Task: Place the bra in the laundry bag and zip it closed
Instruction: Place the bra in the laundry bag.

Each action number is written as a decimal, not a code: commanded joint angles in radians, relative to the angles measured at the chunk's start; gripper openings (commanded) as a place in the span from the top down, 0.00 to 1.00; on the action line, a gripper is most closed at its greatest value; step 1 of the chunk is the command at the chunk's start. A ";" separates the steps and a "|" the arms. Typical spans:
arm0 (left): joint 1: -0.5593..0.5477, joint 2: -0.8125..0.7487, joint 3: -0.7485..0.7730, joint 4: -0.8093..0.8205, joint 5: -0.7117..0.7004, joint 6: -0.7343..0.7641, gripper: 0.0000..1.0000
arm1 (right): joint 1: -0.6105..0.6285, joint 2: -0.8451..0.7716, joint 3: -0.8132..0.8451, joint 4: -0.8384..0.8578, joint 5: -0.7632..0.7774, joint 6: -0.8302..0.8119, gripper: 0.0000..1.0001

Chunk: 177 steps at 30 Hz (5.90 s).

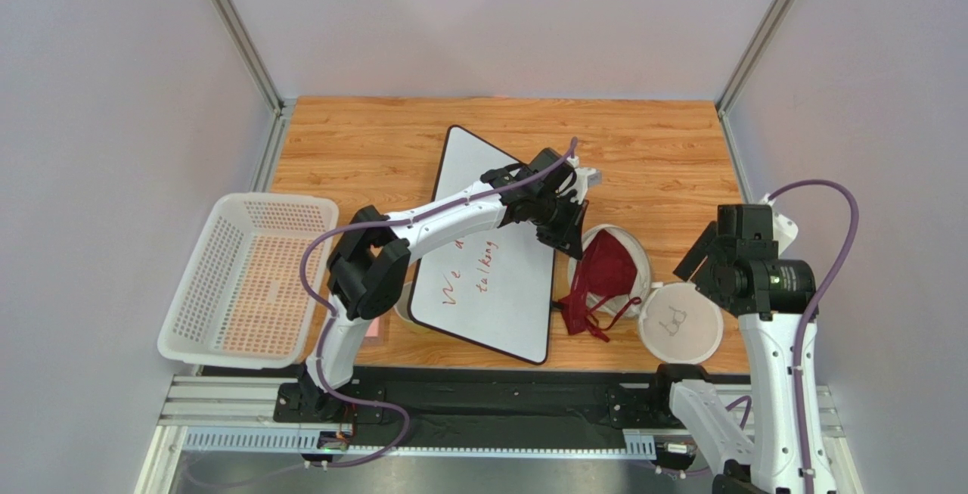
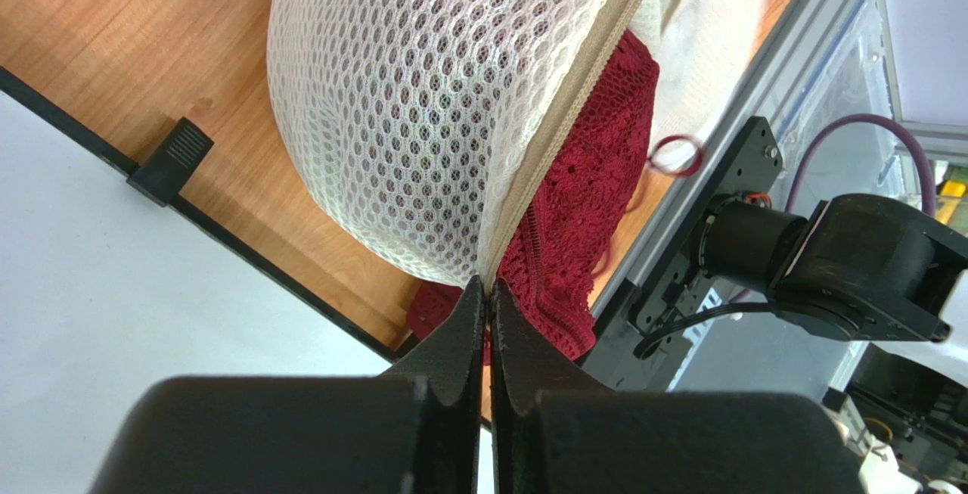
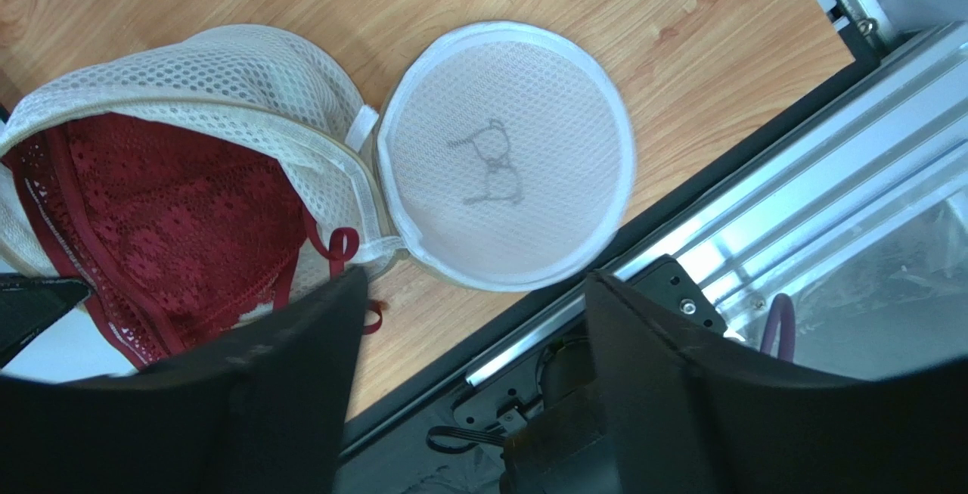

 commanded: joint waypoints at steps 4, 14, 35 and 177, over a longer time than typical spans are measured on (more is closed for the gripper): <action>0.003 -0.050 0.002 0.041 0.012 0.003 1.00 | 0.061 0.053 0.208 -0.056 -0.247 -0.052 0.21; 0.005 -0.041 0.011 0.045 0.046 0.017 1.00 | 0.855 -0.021 -0.271 0.439 -0.019 0.332 0.17; 0.003 -0.052 -0.013 0.038 0.087 0.026 1.00 | 1.110 0.030 -0.703 0.874 0.331 0.443 0.38; -0.009 -0.069 -0.116 0.100 0.164 -0.023 1.00 | 0.867 -0.278 -0.566 0.610 0.265 0.334 1.00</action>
